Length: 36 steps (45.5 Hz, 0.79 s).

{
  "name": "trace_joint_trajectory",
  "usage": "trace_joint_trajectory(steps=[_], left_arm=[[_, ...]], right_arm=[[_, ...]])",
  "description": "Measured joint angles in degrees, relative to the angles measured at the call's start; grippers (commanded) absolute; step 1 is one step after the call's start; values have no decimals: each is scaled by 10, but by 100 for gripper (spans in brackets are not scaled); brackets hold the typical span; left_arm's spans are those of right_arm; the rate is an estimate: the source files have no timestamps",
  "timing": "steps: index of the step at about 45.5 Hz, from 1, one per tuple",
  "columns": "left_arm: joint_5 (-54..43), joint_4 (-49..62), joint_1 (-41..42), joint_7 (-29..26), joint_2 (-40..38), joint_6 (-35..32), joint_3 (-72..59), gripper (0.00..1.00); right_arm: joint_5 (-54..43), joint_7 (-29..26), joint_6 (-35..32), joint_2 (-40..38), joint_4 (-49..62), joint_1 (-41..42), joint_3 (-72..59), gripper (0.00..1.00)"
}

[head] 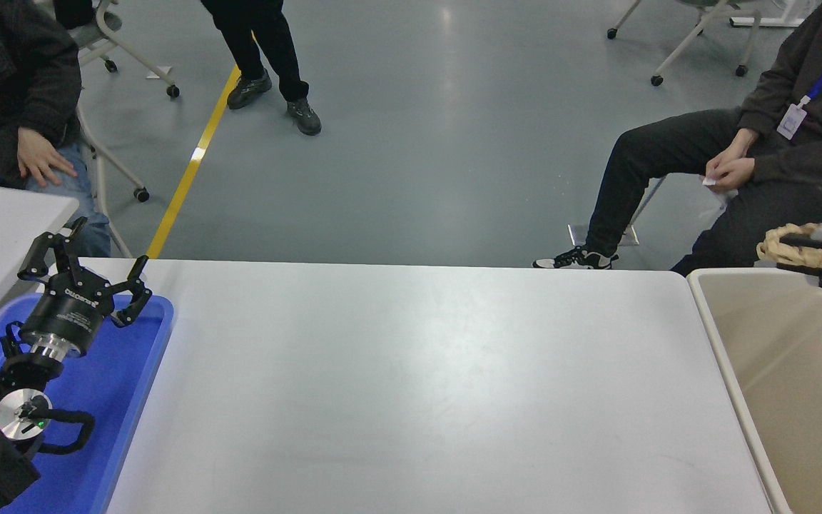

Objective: Clean the table surface

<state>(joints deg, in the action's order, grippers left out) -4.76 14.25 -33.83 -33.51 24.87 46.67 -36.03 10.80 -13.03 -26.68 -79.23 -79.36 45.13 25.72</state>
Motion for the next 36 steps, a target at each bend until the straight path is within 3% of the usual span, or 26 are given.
trace_joint_trajectory(steps=[13, 36], left_arm=[[0, 0, 0, 0, 0, 0, 0, 100], [0, 0, 0, 0, 0, 0, 0, 100]], right_arm=[[-3, -9, 44, 102, 160, 16, -1, 0], [-9, -15, 53, 273, 445, 25, -2, 0]])
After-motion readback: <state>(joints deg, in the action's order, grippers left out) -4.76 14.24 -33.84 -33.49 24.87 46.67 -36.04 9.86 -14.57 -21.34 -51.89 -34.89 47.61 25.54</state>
